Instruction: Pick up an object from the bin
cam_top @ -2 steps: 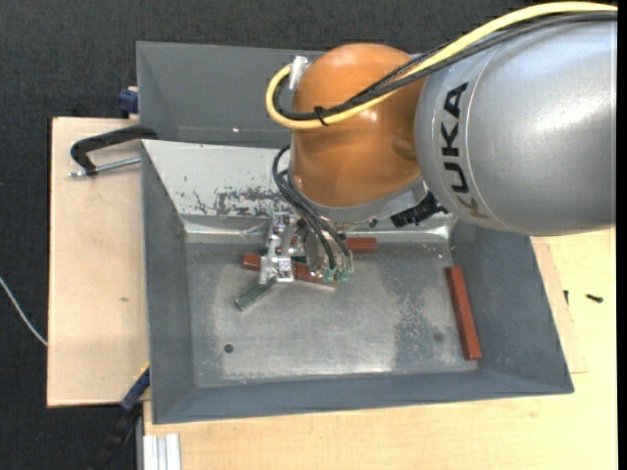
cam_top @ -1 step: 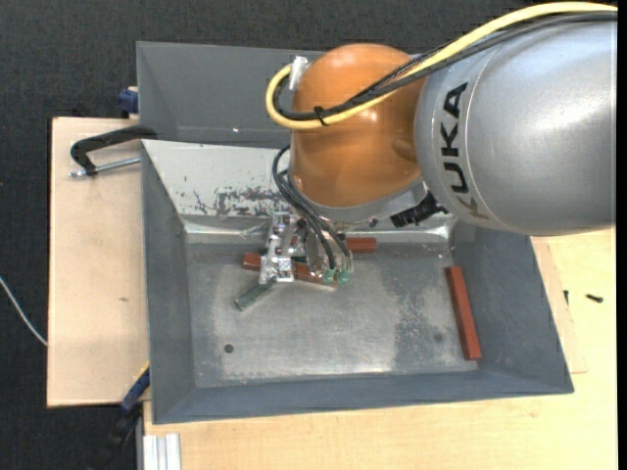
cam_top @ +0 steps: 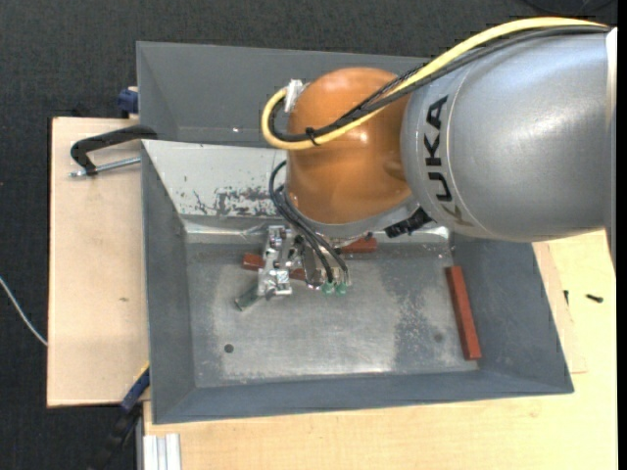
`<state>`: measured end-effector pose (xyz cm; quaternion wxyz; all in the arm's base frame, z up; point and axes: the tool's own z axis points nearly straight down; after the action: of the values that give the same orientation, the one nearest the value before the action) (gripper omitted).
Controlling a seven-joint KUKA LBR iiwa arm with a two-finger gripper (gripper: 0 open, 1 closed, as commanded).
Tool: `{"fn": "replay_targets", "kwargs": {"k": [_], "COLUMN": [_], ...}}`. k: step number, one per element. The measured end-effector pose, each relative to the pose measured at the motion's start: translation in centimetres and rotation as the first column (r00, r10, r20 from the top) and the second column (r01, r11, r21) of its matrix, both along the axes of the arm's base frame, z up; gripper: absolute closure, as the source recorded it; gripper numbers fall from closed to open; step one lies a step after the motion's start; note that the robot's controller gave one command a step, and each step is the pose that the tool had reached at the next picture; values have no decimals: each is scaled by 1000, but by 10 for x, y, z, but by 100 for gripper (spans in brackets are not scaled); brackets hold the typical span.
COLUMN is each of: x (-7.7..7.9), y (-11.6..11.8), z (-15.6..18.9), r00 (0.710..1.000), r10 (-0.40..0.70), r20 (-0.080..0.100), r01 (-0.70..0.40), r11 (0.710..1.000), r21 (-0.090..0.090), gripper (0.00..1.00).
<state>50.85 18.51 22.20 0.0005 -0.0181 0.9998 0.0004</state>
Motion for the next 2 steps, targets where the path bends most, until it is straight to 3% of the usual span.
{"fn": "replay_targets", "kwargs": {"k": [1, 2], "x": [0, 1], "y": [-13, -13], "z": [-63, -63], "r00": [998, 998], "r10": [60, 60], "r20": [-1, 0], "r01": [-60, -60], "r11": [998, 998], "r21": [0, 1], "gripper": [0, 0]}}
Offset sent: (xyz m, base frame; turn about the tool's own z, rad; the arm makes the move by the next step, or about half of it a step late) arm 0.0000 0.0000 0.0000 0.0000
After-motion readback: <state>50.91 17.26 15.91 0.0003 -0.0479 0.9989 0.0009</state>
